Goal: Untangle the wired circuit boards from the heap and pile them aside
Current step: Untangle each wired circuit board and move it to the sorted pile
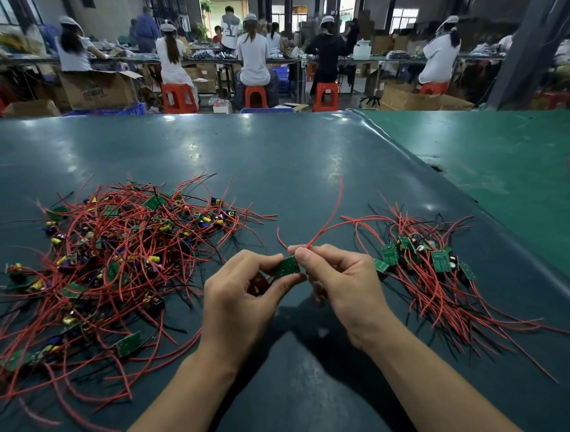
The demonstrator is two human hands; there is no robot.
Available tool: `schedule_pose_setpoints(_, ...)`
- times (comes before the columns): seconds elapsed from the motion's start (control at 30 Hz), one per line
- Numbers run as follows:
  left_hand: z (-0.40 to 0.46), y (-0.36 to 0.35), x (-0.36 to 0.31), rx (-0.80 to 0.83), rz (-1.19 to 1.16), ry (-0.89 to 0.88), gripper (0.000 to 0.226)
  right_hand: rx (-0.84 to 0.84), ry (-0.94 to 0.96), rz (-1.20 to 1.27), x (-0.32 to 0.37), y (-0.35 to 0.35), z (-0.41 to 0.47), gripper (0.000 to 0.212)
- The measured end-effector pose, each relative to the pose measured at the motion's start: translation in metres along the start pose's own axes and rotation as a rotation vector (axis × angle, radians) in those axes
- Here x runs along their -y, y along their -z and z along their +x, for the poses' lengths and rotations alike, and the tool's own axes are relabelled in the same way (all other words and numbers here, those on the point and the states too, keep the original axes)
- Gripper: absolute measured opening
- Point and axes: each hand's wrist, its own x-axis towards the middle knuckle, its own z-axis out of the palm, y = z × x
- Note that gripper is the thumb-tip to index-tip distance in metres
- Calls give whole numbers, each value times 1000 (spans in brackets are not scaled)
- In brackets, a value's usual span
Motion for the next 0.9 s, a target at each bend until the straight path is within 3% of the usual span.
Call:
schedule_pose_setpoints(0.13,-1,0,4,-21,18,-12,26,-142,-85,123,1,5,7,15)
schedule_pose_setpoints(0.37,-1,0,4,0,40,-88,27,-411,-14,273,10,23,22,30)
schedule_pose_setpoints(0.57,-3,1,5,-16,68,-155,27,-474,-65,259,9,27,23,32)
schedule_pose_setpoints(0.73,-5,8,5,-123,92,-259,23,-603,-132,461,15,38,27,31)
schedule_pose_setpoints(0.8,-3,13,6,-197,120,-237,23,-513,-213,366,15,37,24,27)
schedule_pose_setpoints(0.9,0,13,7,-252,180,-215,27,18,-384,177,11,22,10,17)
